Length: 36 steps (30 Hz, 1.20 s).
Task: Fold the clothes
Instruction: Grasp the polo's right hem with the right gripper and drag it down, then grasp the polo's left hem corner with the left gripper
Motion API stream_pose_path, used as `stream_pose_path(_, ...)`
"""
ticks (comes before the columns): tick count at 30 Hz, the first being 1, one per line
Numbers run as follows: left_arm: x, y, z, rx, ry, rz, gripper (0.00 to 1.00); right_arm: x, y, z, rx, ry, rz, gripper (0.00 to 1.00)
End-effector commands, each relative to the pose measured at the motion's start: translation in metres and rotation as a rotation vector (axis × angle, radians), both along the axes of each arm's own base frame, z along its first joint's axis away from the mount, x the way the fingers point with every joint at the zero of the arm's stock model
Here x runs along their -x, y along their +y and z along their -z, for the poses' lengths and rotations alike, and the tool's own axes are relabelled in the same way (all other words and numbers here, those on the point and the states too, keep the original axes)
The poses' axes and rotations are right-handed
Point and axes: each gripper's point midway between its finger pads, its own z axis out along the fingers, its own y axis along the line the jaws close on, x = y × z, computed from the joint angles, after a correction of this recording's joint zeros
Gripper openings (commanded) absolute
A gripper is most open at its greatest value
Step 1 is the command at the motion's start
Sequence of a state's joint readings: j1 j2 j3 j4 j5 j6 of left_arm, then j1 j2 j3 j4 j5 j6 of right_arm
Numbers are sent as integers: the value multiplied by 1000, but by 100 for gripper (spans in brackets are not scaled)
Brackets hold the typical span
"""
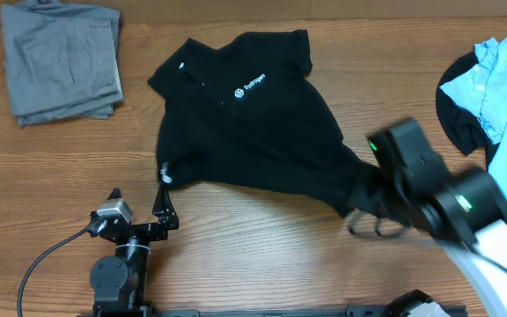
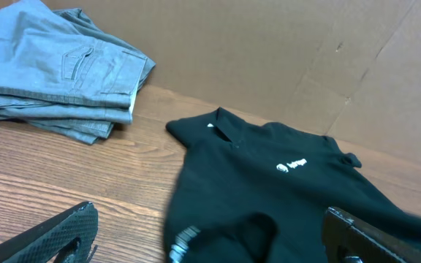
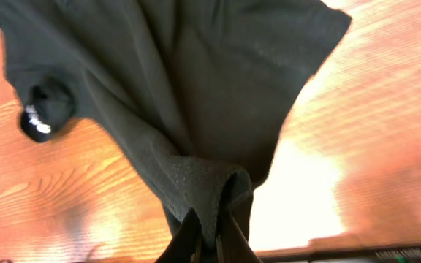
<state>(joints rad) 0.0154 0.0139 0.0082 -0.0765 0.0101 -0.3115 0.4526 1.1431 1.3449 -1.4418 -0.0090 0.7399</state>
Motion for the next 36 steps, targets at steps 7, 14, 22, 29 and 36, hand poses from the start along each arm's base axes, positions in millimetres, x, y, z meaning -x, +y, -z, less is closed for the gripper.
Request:
stream_pose_path(7, 0, -5, -1, 65, -7, 27, 100, 45, -21, -2, -37, -50, 32, 4)
stream_pose_path(14, 19, -80, -15, 172, -26, 477, 100, 35, -16, 37, -32, -38, 36, 7)
stream_pose_path(22, 25, -97, 13, 288, 139, 574, 100, 14, -12, 40, -23, -85, 51, 10)
stream_pose_path(29, 19, -98, 36, 351, 319, 548, 100, 10, -10, 50, -1, -43, 50, 10)
stream_pose_path(36, -4, -97, -5, 265, 422, 530, 100, 2, -6, 56, 7, -27, 50, 10)
